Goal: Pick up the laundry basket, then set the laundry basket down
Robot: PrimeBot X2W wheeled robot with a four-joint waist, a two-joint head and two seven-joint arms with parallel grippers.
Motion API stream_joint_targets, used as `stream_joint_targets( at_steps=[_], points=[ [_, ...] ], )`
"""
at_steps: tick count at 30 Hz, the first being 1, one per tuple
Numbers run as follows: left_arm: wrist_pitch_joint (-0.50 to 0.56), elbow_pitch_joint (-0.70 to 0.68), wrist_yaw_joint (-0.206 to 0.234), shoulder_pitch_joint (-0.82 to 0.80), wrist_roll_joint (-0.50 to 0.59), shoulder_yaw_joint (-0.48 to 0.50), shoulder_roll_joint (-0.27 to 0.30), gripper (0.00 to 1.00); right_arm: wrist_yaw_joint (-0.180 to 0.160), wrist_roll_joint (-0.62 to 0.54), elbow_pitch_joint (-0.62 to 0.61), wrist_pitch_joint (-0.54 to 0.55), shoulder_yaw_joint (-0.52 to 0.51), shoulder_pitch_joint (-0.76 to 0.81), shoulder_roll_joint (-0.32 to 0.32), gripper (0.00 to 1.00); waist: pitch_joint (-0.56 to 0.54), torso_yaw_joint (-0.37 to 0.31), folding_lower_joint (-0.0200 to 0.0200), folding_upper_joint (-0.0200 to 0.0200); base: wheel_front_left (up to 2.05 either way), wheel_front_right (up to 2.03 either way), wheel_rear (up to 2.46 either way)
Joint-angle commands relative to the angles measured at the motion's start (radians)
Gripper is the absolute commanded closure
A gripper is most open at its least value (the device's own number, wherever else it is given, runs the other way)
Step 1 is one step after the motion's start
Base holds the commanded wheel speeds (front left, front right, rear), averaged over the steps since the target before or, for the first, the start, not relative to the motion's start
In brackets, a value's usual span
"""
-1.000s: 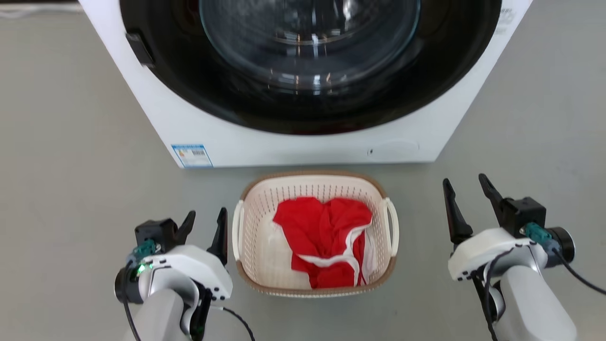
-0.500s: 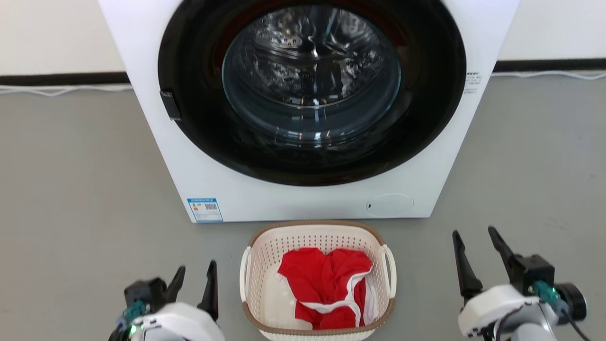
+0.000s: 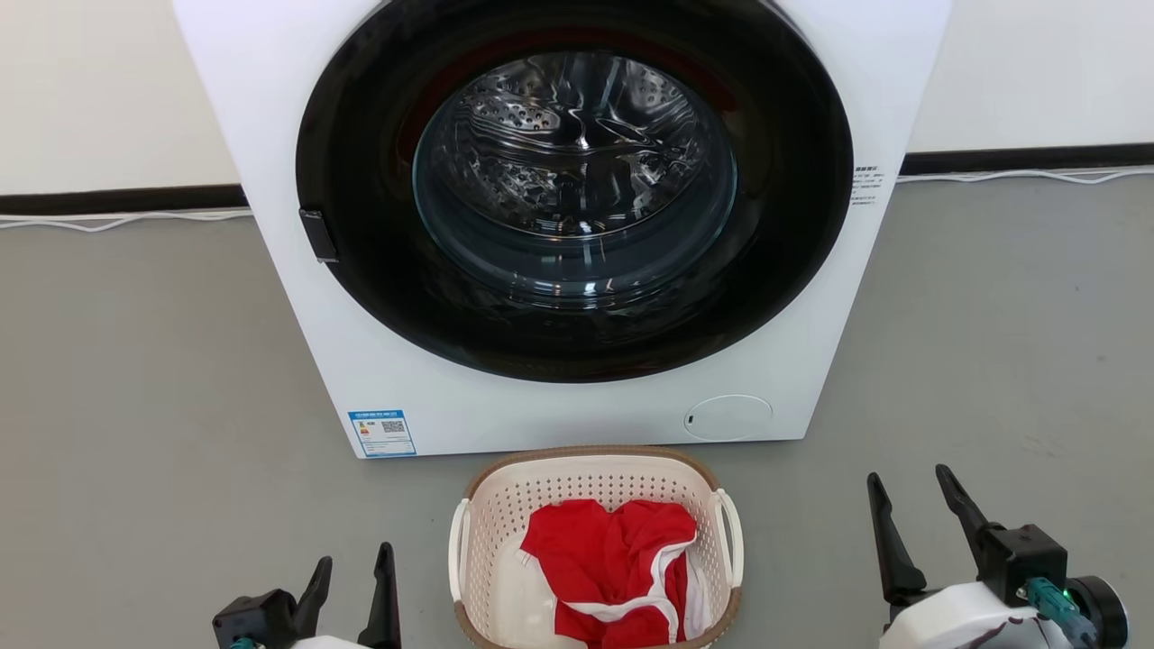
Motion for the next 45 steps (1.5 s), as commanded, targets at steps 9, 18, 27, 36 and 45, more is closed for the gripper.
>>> stream_joint_targets(
  at_steps=[9, 18, 27, 36, 45],
  points=[
    [0.010, -0.113, 0.026, -0.001, 0.002, 0.026, 0.014, 0.00, 0.006, 0.012, -0.075, 0.025, 0.019, 0.014, -0.003, 0.00, -0.012, 0.001, 0.0000, -0.0001, 0.00, 0.00, 0.00],
    [0.040, -0.157, 0.035, 0.009, -0.006, 0.021, 0.023, 0.00, 0.006, 0.013, -0.106, 0.054, 0.015, 0.017, -0.003, 0.00, -0.014, 0.002, 0.0000, -0.0001, 0.00, 0.00, 0.00],
    [0.062, -0.113, 0.024, 0.044, -0.007, -0.019, 0.012, 1.00, -0.001, 0.001, -0.063, 0.061, -0.008, 0.042, 0.004, 1.00, -0.011, 0.009, 0.0000, -0.0001, 0.00, 0.00, 0.00],
    [0.085, -0.110, 0.014, 0.039, -0.087, -0.002, 0.010, 1.00, -0.001, 0.108, -0.052, 0.090, -0.018, 0.035, 0.004, 1.00, -0.010, 0.010, 0.0017, -0.0001, 0.00, 0.00, 0.00],
    [0.106, -0.119, 0.003, 0.028, -0.174, 0.012, 0.010, 1.00, 0.000, 0.229, -0.065, 0.103, -0.010, 0.032, 0.004, 1.00, -0.004, 0.011, 0.0001, -0.0001, 0.00, 0.00, 0.00]
  ],
)
